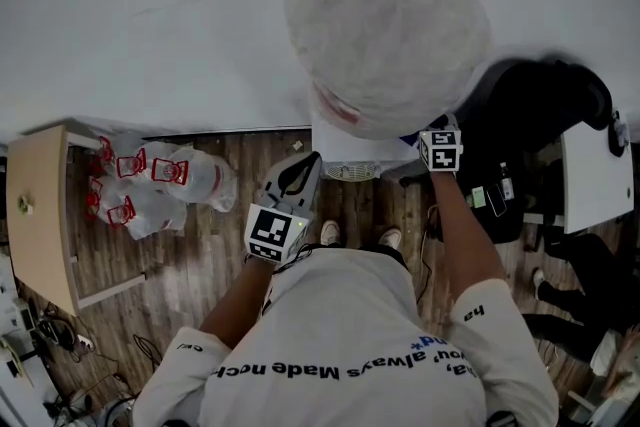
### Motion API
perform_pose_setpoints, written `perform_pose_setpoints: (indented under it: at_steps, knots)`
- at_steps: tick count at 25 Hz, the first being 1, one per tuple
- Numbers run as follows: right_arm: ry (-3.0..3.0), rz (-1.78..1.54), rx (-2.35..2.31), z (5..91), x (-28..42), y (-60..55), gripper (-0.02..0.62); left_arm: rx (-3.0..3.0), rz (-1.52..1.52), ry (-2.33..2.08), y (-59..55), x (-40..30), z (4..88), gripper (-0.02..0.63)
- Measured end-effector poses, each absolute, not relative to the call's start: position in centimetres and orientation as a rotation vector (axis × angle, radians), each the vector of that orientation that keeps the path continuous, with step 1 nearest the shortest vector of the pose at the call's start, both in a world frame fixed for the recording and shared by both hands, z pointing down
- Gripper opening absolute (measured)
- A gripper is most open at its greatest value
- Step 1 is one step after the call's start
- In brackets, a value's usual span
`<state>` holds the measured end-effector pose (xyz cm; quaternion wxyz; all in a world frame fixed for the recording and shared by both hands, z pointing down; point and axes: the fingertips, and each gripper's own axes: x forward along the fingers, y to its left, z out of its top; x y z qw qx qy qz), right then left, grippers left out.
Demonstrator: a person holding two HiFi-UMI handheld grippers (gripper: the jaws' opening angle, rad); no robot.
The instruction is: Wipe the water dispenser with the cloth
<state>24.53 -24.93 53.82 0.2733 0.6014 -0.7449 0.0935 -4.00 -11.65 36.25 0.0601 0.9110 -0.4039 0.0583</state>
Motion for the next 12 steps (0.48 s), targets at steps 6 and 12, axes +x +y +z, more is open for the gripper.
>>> perform_pose_setpoints:
  at_steps: [6, 12]
  knots:
    - [-2.030, 0.368, 1.529, 56.5, 23.7, -27.2, 0.080, 2.729, 0.199, -1.245, -12.4, -4.5, 36.8, 0.018]
    - [-2.058, 0.474, 1.491, 58.8, 23.8, -27.1, 0.069, 2.703, 0.229, -1.270, -12.5, -5.1, 37.5, 0.018]
